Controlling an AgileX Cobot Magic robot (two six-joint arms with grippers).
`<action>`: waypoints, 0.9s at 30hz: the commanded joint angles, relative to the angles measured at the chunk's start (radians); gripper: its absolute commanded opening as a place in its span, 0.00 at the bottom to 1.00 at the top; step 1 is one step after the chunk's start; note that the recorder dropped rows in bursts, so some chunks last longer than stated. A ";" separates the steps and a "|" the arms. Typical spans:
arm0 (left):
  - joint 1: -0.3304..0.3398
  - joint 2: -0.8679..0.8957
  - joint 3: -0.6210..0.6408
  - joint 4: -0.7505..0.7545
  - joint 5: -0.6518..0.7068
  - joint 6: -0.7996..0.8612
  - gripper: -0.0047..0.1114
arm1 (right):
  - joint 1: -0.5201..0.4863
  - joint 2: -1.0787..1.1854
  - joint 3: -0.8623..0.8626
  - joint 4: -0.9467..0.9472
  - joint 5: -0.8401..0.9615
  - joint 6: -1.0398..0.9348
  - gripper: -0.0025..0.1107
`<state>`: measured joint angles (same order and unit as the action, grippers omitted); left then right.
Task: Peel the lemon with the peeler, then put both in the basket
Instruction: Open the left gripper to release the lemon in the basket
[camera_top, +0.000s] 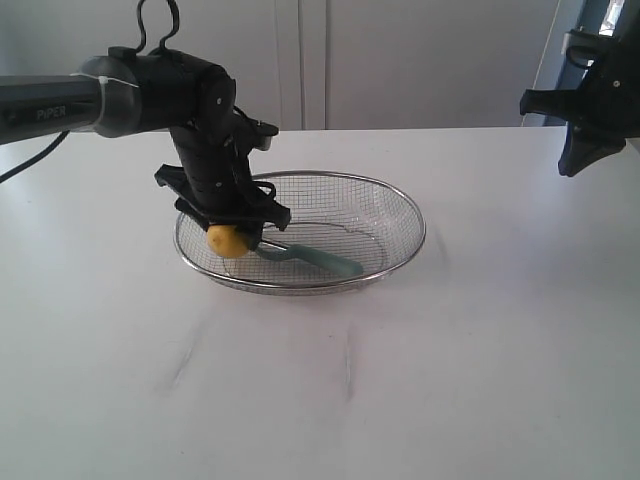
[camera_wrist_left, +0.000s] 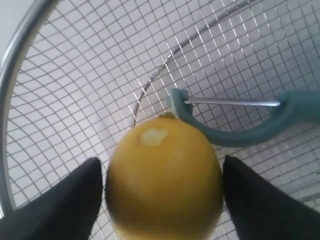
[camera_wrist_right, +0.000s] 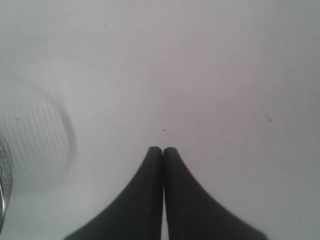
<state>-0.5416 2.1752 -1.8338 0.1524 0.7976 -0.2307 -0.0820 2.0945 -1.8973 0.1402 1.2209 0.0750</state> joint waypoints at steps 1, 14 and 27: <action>-0.002 -0.009 -0.007 -0.006 0.018 -0.009 0.78 | -0.005 -0.010 0.003 -0.005 0.000 0.002 0.02; -0.002 -0.044 -0.007 -0.010 0.055 -0.009 0.77 | -0.005 -0.010 0.003 -0.005 0.000 0.002 0.02; 0.005 -0.174 -0.007 -0.005 0.175 0.004 0.41 | -0.005 -0.010 0.003 -0.005 0.000 0.002 0.02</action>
<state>-0.5416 2.0362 -1.8338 0.1457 0.9222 -0.2307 -0.0820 2.0945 -1.8973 0.1402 1.2209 0.0750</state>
